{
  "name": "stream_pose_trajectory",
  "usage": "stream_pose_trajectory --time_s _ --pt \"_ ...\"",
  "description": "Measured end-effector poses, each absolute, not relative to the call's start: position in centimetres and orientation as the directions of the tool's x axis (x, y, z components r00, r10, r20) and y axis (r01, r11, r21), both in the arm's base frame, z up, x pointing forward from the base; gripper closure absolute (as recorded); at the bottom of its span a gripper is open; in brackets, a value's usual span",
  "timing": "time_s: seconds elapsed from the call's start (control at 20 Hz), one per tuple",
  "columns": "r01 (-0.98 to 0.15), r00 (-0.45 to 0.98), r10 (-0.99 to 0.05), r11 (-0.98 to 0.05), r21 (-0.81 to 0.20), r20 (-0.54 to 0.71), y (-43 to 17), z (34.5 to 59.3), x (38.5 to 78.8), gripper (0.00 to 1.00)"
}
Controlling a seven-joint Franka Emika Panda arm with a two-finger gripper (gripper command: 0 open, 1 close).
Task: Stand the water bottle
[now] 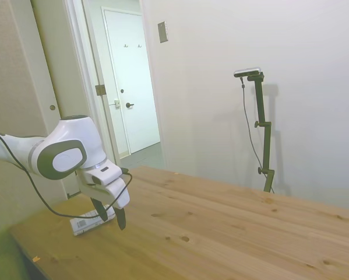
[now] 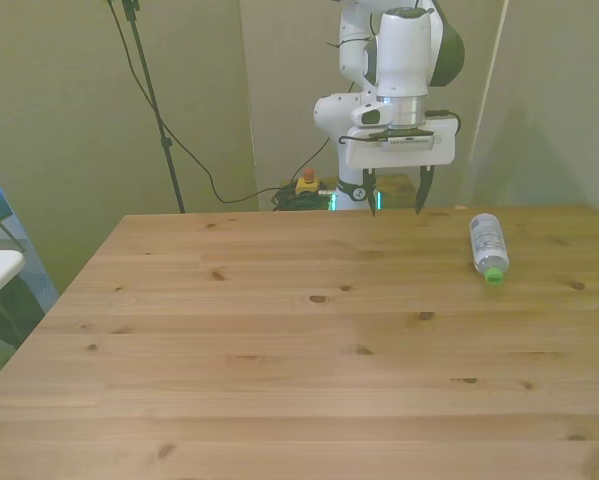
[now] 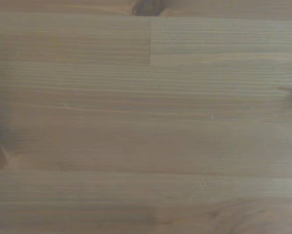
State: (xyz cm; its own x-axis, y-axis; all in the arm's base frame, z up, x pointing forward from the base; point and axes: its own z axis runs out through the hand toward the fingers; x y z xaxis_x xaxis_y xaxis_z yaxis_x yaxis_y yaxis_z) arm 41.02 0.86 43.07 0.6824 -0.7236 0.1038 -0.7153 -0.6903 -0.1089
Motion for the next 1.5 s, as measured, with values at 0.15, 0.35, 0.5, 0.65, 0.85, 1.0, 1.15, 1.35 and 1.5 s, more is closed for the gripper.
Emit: stream_pose_trajectory --time_s 0.15,0.35,0.5,0.65,0.85,1.0,1.15,1.35,1.5 --pt "-0.713 0.688 -0.720 -0.694 -0.100 0.095 1.1 42.8 41.0 0.00" --pt "-0.714 0.686 -0.721 -0.693 -0.101 0.096 2.9 42.5 42.5 0.00" --pt "-0.725 0.668 -0.736 -0.677 -0.129 0.108 5.1 42.8 44.8 0.00" --pt "-0.735 0.653 -0.751 -0.660 -0.153 0.104 7.7 42.2 47.1 0.00" --pt "-0.754 0.624 -0.776 -0.630 -0.186 0.097 11.1 41.0 50.0 0.00" --pt "-0.768 0.601 -0.793 -0.607 -0.207 0.095 13.5 40.3 51.8 0.00" --pt "-0.783 0.581 -0.810 -0.584 -0.215 0.082 15.4 39.7 53.2 0.00" --pt "-0.800 0.556 -0.828 -0.556 -0.224 0.069 16.9 39.1 53.8 0.00" --pt "-0.812 0.539 -0.839 -0.540 -0.221 0.068 17.5 38.7 53.6 0.00"
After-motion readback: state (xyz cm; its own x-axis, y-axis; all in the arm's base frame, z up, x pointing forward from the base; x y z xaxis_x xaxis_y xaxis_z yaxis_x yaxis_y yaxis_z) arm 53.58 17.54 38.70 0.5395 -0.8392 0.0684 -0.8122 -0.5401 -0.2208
